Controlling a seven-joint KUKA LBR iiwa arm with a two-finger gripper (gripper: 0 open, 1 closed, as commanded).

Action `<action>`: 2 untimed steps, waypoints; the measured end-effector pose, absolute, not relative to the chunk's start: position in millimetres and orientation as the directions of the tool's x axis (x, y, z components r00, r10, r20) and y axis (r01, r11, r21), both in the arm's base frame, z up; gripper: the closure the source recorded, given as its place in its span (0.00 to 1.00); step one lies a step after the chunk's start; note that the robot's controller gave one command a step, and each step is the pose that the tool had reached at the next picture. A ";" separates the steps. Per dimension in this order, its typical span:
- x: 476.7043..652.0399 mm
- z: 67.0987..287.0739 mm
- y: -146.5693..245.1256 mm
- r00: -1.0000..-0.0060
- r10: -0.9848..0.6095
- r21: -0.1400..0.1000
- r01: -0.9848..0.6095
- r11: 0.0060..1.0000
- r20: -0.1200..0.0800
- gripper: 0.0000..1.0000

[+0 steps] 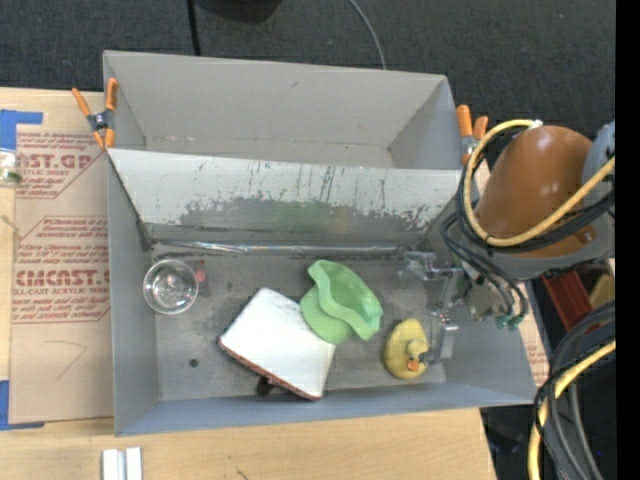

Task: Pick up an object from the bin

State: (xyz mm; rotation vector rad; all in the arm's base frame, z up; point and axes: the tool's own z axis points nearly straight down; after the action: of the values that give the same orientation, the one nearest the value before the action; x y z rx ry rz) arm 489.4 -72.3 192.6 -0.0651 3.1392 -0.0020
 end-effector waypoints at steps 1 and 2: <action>493.7 157.2 -58.1 -0.995 -0.102 0.000 -0.102 0.995 -0.002 0.00; 497.7 130.6 -50.1 -0.991 -0.137 -0.002 -0.137 0.991 -0.006 0.00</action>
Offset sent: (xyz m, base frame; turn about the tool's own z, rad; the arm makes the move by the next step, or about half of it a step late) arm 0.0099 0.0316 -0.0886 -0.1608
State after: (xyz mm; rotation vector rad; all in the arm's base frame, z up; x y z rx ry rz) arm 497.7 -50.1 130.6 -0.2148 3.1285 -0.0029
